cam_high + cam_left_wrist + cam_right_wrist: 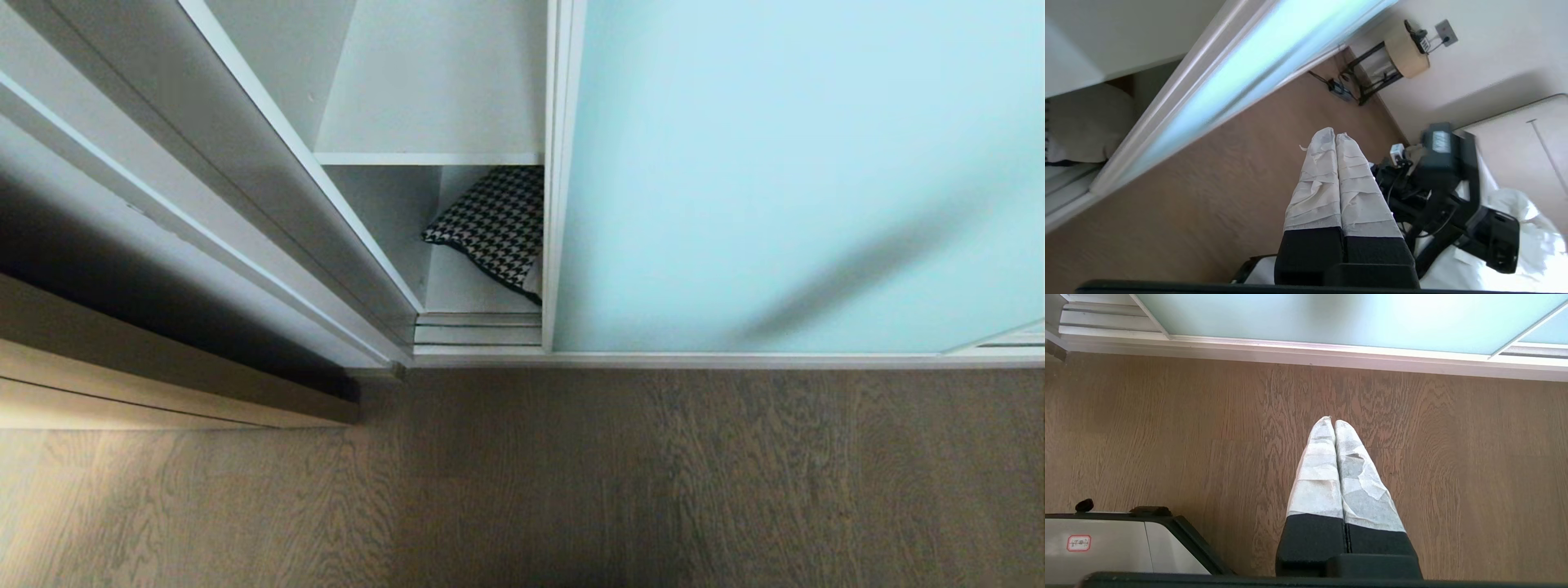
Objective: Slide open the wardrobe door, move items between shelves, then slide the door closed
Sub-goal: Close the door
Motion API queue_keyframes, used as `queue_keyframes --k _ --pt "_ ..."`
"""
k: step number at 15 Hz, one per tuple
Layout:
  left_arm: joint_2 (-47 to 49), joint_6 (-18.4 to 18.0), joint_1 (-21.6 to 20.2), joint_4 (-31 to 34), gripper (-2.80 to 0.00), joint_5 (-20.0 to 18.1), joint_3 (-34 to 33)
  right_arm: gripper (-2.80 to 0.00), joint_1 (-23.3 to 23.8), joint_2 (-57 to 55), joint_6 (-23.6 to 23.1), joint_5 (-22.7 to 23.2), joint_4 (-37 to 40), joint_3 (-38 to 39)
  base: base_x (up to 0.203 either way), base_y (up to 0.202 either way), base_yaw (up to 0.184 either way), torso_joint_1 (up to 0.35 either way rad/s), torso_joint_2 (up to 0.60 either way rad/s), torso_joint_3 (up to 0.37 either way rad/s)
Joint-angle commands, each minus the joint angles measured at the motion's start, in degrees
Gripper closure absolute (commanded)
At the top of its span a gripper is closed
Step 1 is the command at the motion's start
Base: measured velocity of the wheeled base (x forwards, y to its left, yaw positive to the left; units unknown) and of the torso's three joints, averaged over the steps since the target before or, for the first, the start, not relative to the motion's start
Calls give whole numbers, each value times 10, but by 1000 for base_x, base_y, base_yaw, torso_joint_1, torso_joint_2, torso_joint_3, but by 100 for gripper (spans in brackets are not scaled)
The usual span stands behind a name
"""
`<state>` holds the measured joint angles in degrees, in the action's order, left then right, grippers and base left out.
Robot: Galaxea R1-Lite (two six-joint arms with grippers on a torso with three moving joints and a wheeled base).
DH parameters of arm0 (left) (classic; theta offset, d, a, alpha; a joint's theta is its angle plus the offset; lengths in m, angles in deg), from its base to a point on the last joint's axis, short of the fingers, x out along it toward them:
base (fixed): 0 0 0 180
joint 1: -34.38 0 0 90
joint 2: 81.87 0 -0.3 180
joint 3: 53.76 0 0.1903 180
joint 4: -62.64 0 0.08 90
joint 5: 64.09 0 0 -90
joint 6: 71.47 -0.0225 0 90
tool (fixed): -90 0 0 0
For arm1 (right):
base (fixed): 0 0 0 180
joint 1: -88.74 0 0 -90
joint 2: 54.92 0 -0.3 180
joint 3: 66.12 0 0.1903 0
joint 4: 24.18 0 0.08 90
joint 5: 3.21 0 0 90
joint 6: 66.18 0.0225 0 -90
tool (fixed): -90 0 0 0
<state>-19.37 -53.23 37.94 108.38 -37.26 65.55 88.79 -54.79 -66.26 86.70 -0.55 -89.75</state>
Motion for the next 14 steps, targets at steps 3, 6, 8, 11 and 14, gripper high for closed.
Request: queue_keyframes --k 3,6,8,11,14 --pt "70 -4 59 -20 0 70 4 0 0 -1 -1 0 0 0 0 0 0 0 0 0" --pt "89 -7 154 -57 0 189 -1 0 0 -1 0 0 0 0 0 0 0 0 0 0" --pt "91 -12 219 -66 0 248 3 0 0 -1 0 0 0 0 0 0 0 0 0 0" --pt "90 -32 336 -67 0 354 2 0 0 -1 0 0 0 0 0 0 0 0 0 0" --pt "109 -77 449 -80 0 517 0 0 0 -1 1 0 0 0 0 0 0 0 0 0"
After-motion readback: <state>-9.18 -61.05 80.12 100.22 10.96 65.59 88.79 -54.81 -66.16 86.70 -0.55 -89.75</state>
